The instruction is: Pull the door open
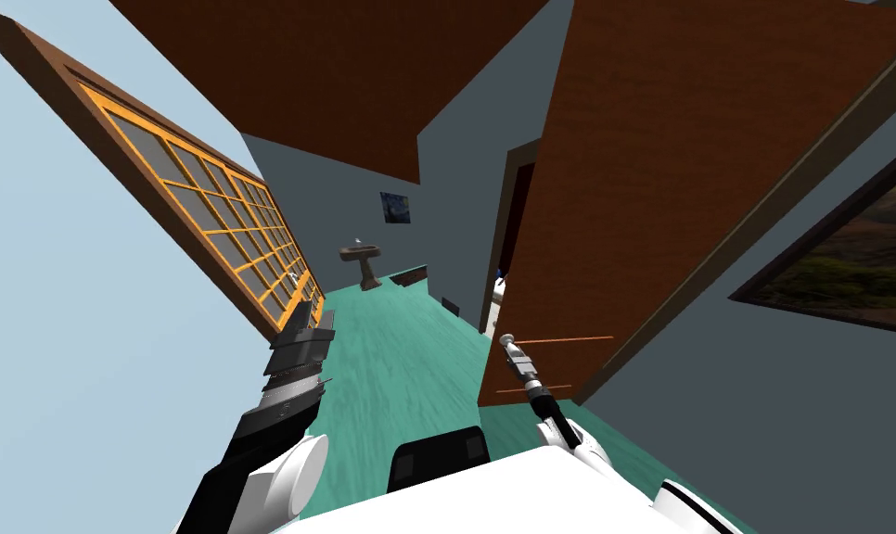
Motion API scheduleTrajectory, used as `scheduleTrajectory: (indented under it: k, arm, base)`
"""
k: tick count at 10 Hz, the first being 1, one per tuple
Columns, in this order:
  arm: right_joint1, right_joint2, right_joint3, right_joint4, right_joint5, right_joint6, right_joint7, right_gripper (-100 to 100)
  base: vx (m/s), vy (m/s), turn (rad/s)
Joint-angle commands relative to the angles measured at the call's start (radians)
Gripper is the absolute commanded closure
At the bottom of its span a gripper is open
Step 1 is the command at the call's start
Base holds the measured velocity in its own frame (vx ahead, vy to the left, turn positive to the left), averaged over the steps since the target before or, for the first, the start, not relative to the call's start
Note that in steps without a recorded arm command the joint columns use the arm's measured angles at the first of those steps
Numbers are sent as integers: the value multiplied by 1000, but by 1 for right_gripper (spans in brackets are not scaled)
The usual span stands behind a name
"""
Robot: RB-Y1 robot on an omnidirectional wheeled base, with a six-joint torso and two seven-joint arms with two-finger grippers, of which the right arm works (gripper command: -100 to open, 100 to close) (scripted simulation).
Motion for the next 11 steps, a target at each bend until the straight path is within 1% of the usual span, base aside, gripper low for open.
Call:
scheduleTrajectory:
  k: [1,4,5,7,9,10,11]
  arm:
    - [12,-15,16,-5,9,-21,-20,100]
    - [34,-45,50,-6,28,-63,-60,100]
    - [38,-51,56,-6,32,-71,-67,100]
    - [51,-69,77,-7,43,-97,-92,100]
    - [61,-84,93,-7,52,-117,-111,100]
    - [57,-79,88,-13,49,-102,-101,100]
    - [66,-86,98,-4,55,-124,-114,100]
  base:
    - [-179,-46,113]
    - [-193,-54,100]
    - [-166,-78,73]
    - [-179,-43,77]
    - [-190,-60,63]
    - [-84,-28,20]
    - [-135,-46,127]
